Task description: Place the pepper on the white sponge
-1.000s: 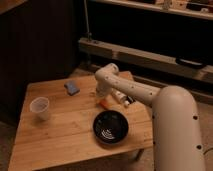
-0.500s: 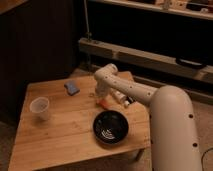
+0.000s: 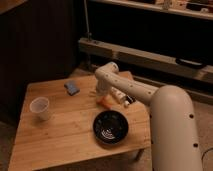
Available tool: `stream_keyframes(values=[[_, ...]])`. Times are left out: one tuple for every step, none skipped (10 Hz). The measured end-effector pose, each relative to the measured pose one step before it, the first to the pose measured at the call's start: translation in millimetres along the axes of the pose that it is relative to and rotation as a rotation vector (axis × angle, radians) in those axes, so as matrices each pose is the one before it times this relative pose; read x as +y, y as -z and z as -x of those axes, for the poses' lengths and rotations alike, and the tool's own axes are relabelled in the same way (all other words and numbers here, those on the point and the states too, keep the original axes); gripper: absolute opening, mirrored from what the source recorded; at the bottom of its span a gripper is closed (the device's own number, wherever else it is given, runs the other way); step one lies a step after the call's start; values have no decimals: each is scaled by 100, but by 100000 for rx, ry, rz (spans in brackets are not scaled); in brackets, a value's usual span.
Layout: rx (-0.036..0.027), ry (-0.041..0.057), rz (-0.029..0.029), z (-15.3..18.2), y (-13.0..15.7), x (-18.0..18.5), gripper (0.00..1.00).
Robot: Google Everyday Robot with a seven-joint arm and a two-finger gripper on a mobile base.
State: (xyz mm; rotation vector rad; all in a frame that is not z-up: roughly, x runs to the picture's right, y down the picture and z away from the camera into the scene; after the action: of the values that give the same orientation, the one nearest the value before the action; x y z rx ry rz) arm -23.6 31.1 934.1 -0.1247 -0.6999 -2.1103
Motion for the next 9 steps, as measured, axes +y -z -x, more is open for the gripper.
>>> stream_keyframes(values=[[1055,638,638,-985,1263,803,27],[1046,977,390,-1471,1146,997,27],[1217,1401,75,-1828,822,583,27],[1106,1597,-27,-1915,543,381,27],[1298,1860,-529,-2284,353,81,27],[1293,2077,-697,-2179,160,-285,27],[1084,2263,-720,-2058,-6,-521,27],[1459,3286,-742,-2639,32,-869,27],[1064,3025,-638,-2024,-49,-853,27]])
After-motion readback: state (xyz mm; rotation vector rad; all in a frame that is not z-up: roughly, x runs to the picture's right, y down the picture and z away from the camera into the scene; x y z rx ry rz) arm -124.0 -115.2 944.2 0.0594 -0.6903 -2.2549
